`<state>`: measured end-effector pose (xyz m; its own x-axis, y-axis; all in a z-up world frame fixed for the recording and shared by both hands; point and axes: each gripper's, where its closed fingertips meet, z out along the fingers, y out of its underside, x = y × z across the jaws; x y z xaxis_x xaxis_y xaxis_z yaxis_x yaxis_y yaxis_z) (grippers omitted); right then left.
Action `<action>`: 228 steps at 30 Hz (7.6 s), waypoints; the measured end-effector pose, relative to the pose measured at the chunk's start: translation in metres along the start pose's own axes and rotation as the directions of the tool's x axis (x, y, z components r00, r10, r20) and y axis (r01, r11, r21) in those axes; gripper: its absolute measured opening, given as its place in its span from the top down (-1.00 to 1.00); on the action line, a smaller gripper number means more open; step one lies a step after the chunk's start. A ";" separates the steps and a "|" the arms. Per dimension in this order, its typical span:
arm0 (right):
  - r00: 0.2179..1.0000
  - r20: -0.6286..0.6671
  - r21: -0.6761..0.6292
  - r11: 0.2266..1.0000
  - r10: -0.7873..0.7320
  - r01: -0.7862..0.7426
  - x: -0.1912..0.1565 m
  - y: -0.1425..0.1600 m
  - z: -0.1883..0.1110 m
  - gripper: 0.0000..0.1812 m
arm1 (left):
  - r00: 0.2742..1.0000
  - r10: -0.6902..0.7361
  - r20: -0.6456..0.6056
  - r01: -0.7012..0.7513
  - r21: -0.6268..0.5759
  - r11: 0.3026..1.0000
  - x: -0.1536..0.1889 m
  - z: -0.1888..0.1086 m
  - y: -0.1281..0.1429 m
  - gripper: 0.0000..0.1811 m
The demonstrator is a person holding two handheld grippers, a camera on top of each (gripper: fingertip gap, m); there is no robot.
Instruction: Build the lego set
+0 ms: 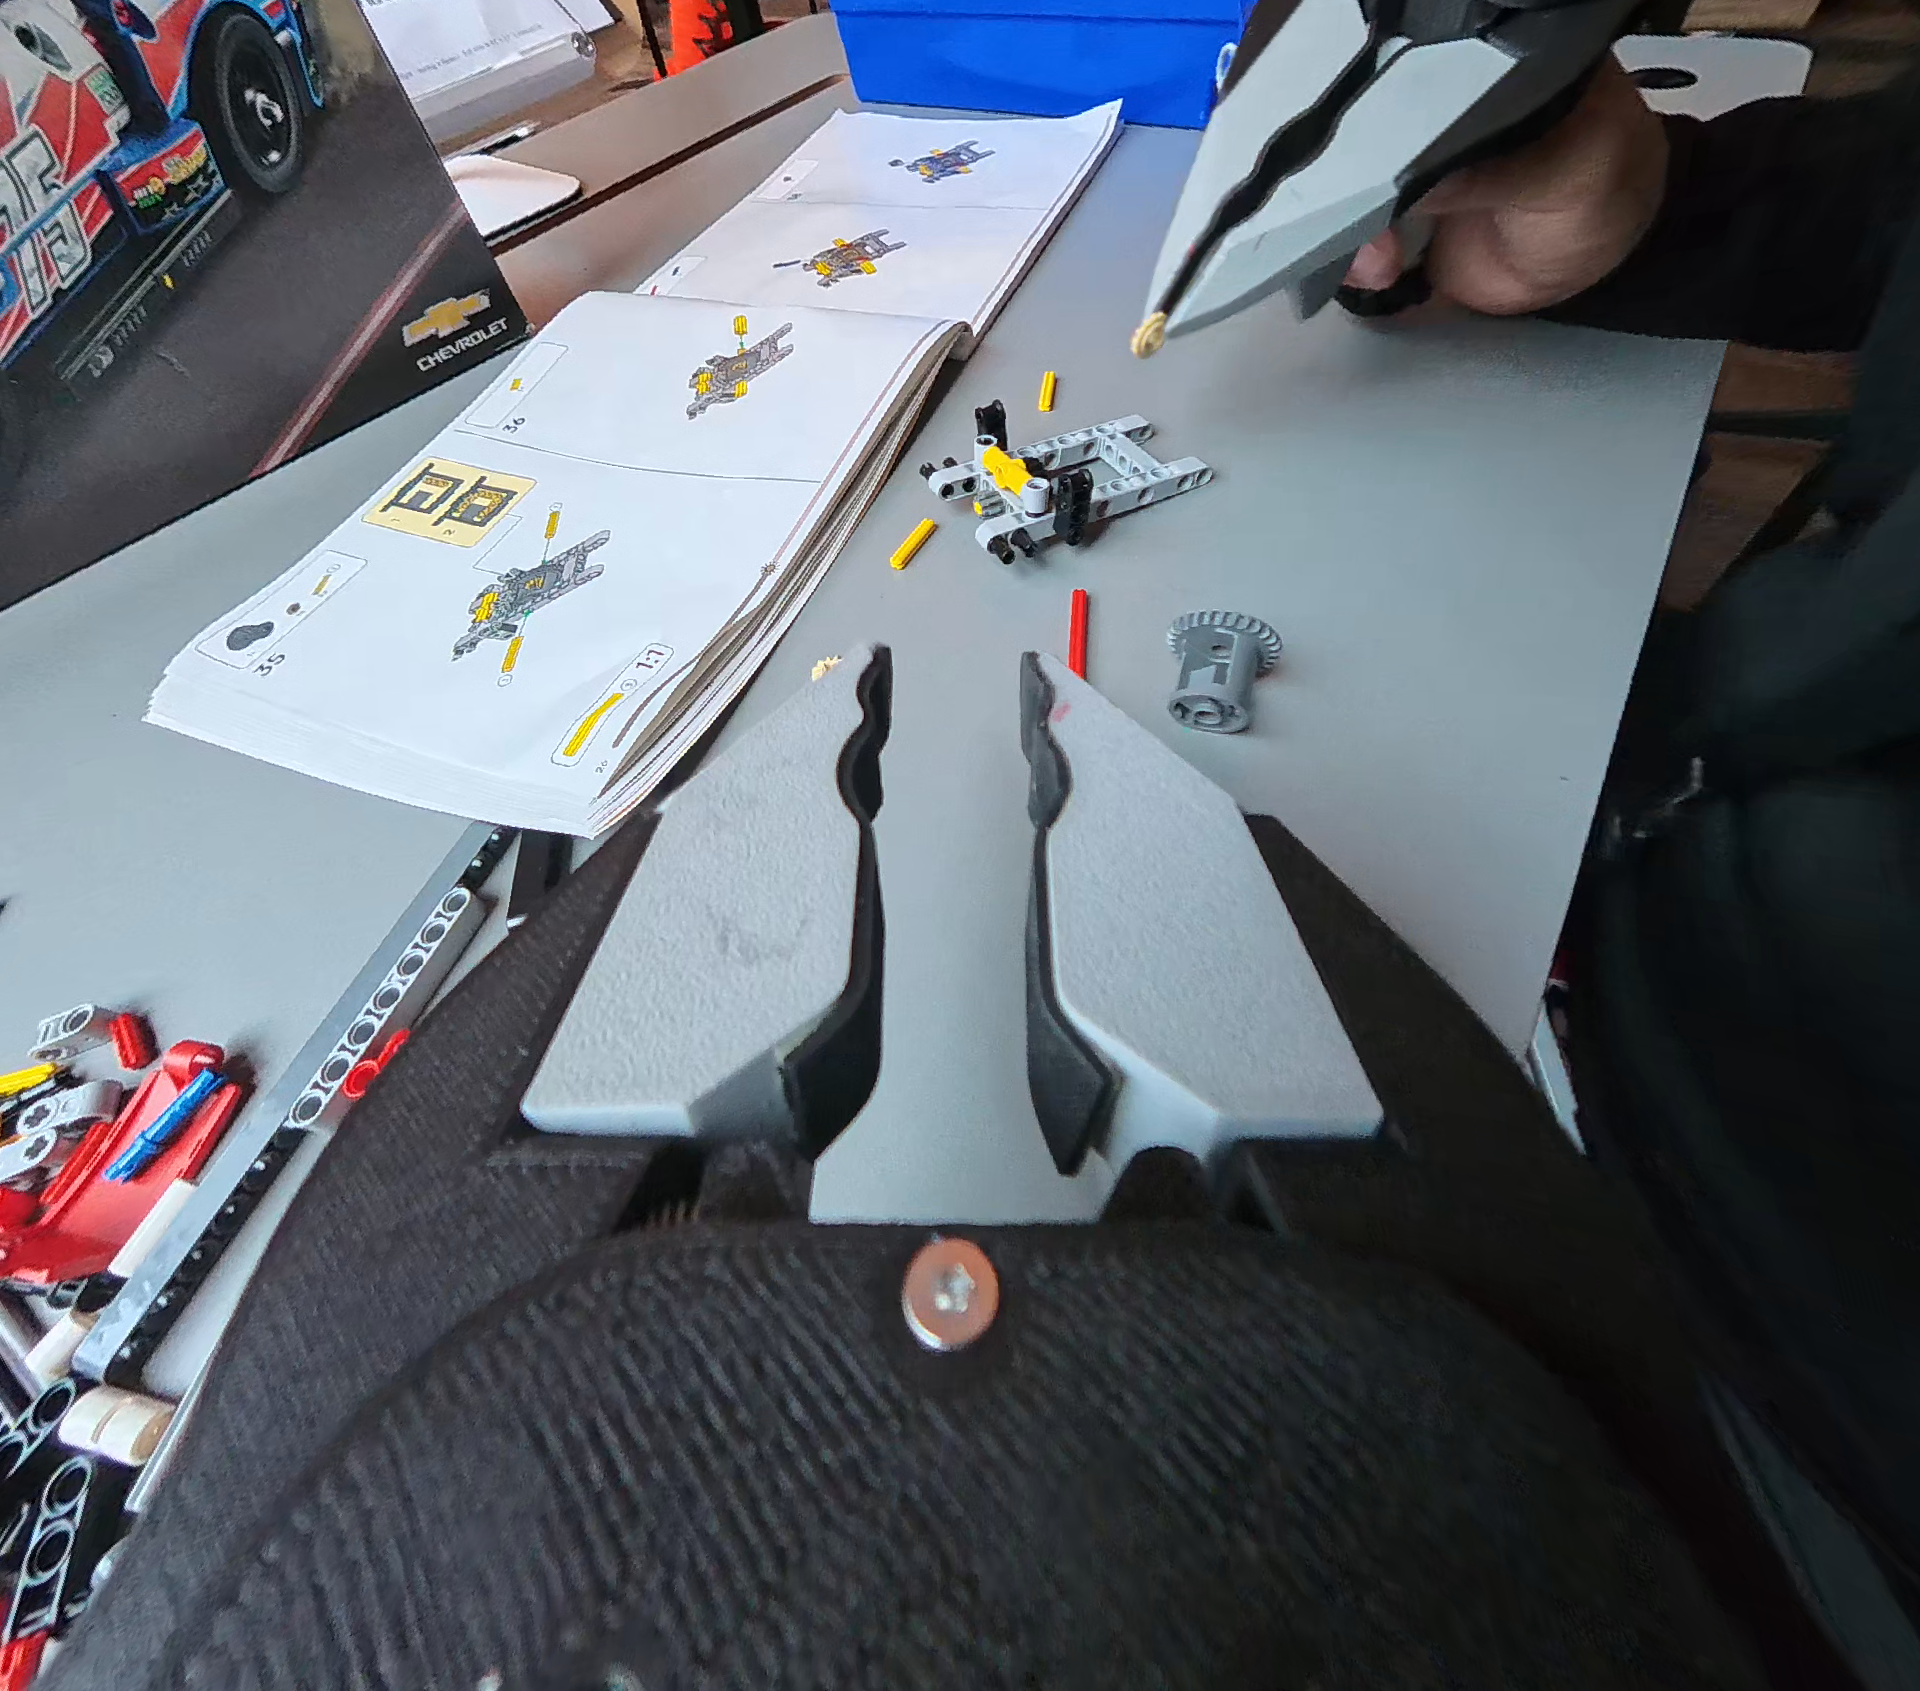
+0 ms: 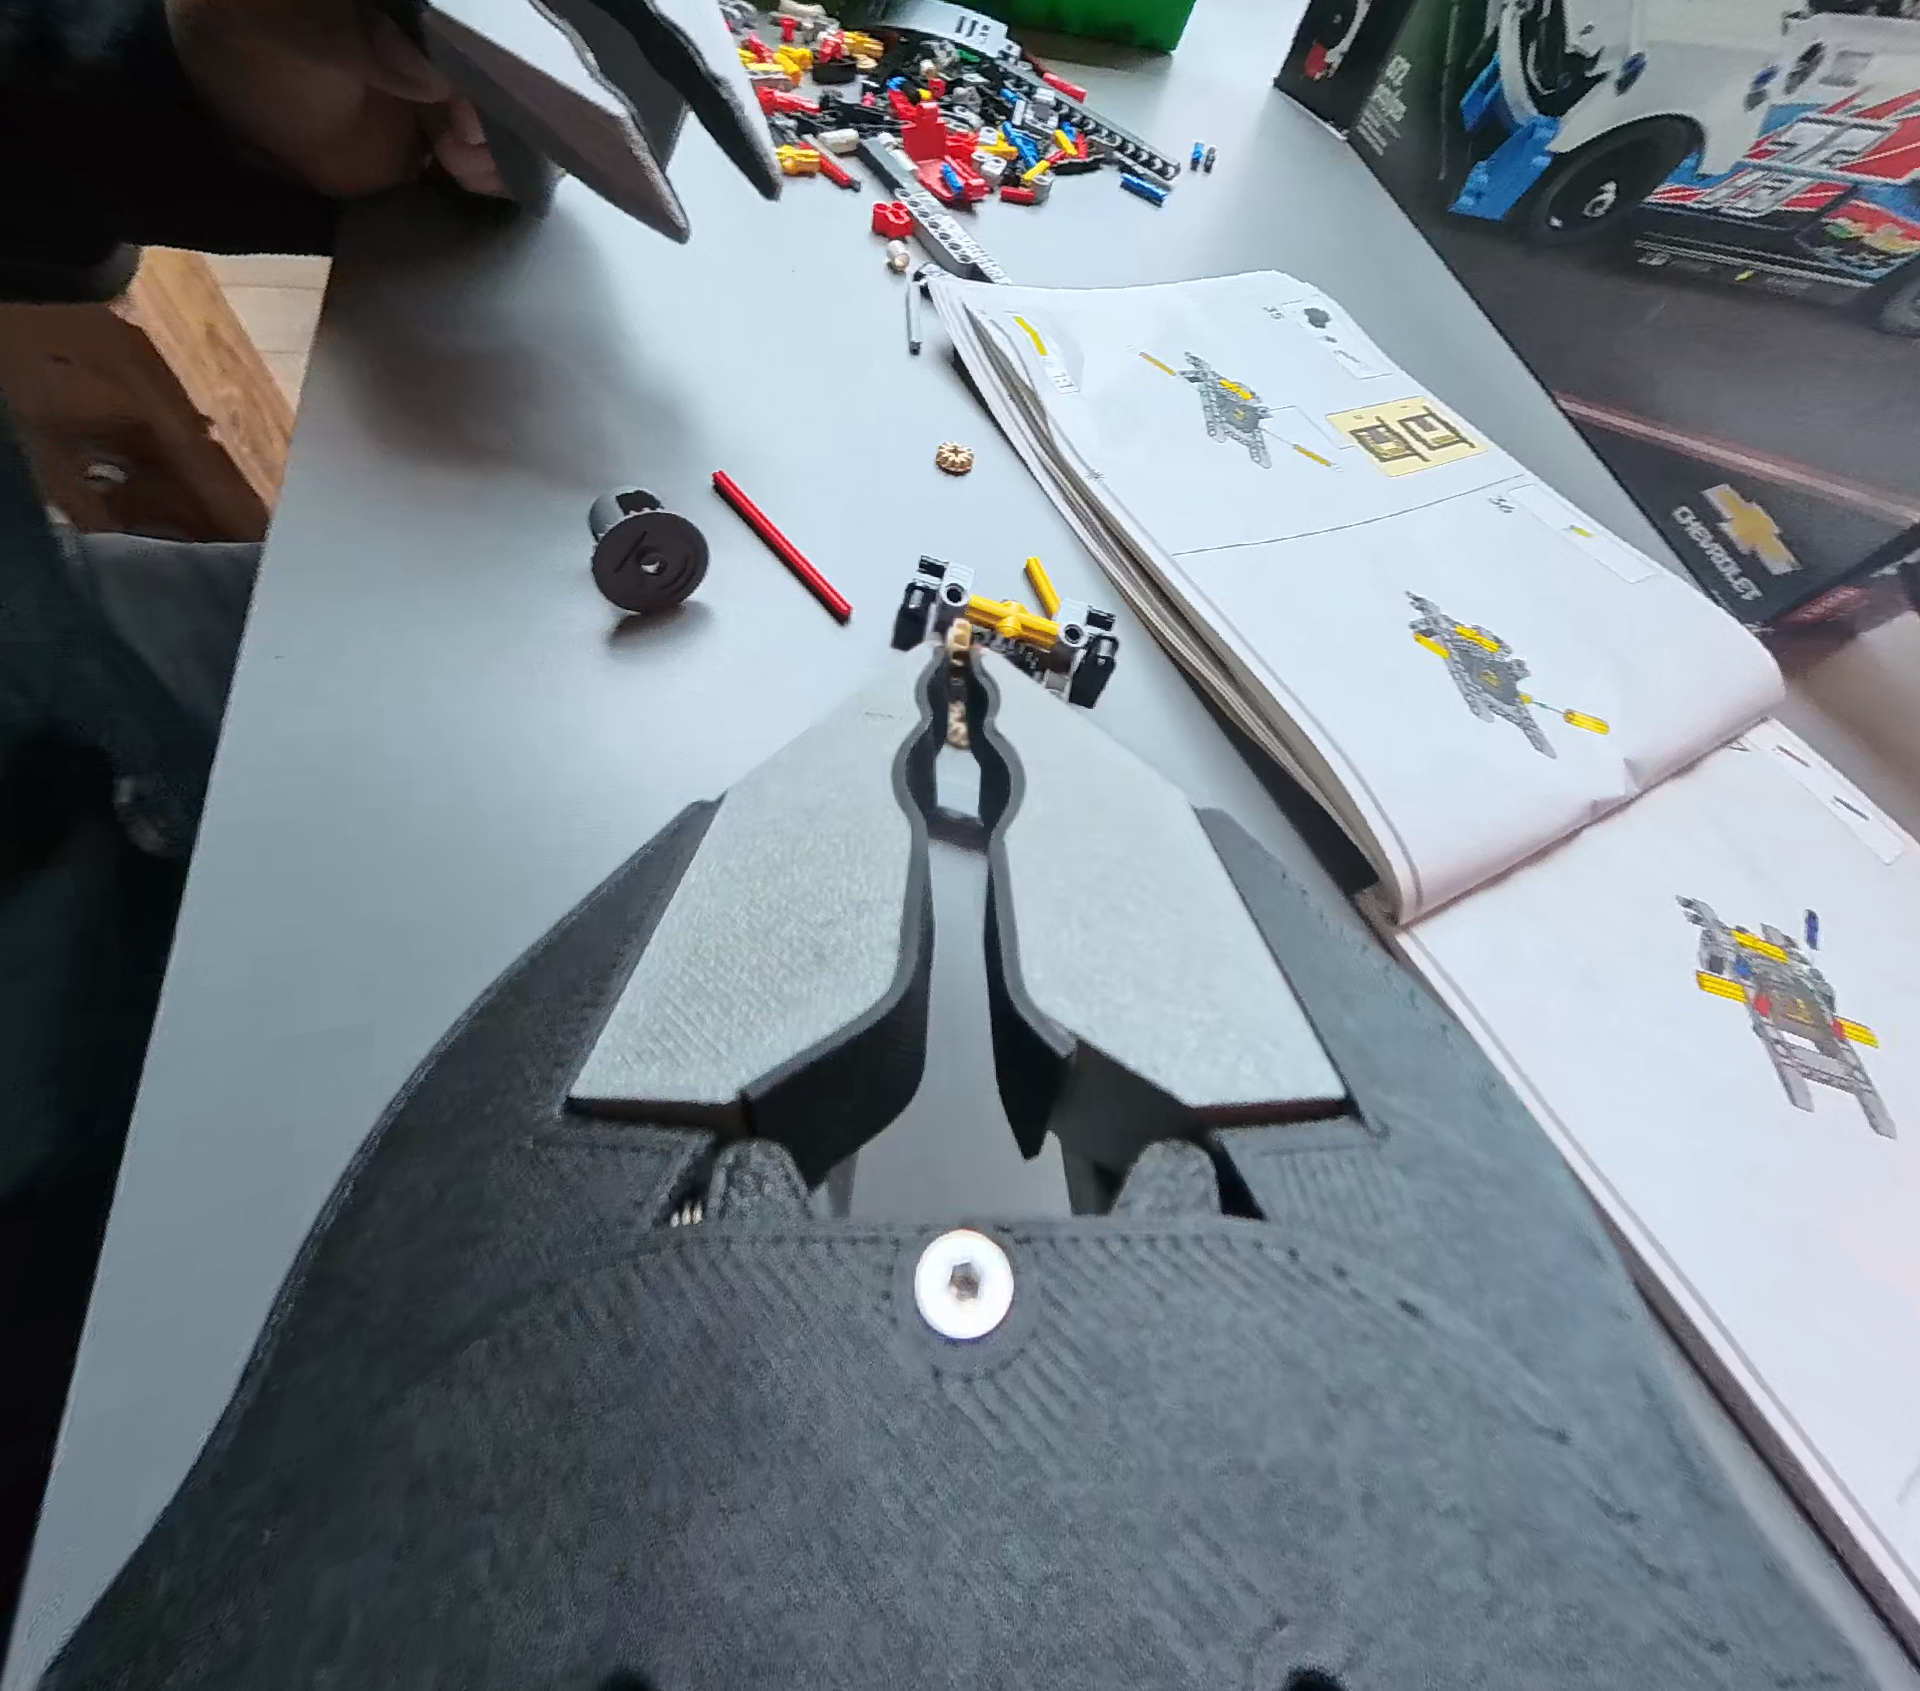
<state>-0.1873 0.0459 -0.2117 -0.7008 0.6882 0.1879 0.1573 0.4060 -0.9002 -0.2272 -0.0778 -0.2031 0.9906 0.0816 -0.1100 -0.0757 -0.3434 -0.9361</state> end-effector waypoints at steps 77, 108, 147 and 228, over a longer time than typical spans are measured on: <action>0.992 -0.109 -0.028 0.998 -0.056 0.053 0.007 0.000 -0.001 1.00 | 0.979 0.151 -0.138 -0.204 -0.595 0.777 -0.093 0.021 0.030 0.42; 0.994 -0.101 -0.023 0.999 -0.051 0.048 0.007 0.000 -0.001 1.00 | 0.957 0.241 -0.160 -0.283 -0.694 0.662 -0.132 0.052 0.047 1.00; 0.995 -0.089 -0.009 0.999 -0.034 0.034 0.006 -0.001 -0.002 1.00 | 0.909 0.140 -0.392 -0.401 -0.731 0.552 -0.109 0.010 0.079 1.00; 0.996 -0.080 -0.017 0.999 -0.037 0.036 0.004 0.001 -0.001 1.00 | 1.000 0.007 0.003 -0.002 -0.744 0.668 -0.145 0.023 0.077 1.00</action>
<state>-0.1894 0.0497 -0.2114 -0.6481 0.7185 0.2524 0.1439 0.4410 -0.8859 -0.3788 -0.0943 -0.2665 0.9897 0.0821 -0.1175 0.0320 -0.9257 -0.3770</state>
